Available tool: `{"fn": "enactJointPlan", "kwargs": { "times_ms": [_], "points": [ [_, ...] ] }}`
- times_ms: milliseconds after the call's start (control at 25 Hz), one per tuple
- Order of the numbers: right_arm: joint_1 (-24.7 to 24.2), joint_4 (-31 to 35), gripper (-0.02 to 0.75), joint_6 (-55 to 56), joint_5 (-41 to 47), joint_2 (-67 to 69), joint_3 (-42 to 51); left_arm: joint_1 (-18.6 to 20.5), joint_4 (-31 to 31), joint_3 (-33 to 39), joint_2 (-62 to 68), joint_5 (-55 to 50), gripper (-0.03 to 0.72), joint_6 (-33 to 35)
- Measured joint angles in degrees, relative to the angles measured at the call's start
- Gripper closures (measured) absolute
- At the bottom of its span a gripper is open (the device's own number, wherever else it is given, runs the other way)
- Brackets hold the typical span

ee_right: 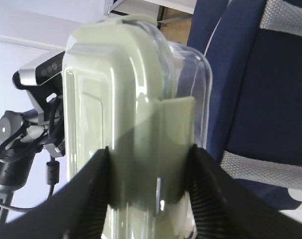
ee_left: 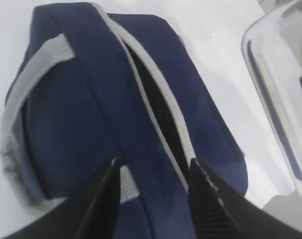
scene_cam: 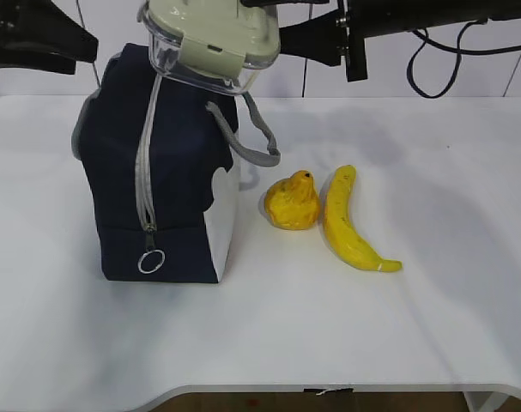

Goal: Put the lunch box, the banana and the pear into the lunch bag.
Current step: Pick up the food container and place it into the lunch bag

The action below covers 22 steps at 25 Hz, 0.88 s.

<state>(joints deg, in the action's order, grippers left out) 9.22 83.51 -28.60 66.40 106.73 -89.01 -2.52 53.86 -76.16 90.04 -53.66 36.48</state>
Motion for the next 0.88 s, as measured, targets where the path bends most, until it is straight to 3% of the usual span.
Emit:
{"fn": "enactJointPlan", "kwargs": {
  "times_ms": [280,600,880],
  "points": [
    [0.36,0.0,0.372,-0.07,0.0,0.0,0.0,-3.9,-3.58,-2.7,5.63,1.38,0.342,0.14],
    [0.49,0.0,0.372,-0.07,0.22,0.0,0.03,-4.06,-5.47,-3.86,6.33,1.58,0.342,-0.08],
    [0.49,0.0,0.372,-0.07,0.22,0.0,0.03,-4.06,-10.21,-7.81,6.54,0.06,0.341,-5.5]
  ]
}}
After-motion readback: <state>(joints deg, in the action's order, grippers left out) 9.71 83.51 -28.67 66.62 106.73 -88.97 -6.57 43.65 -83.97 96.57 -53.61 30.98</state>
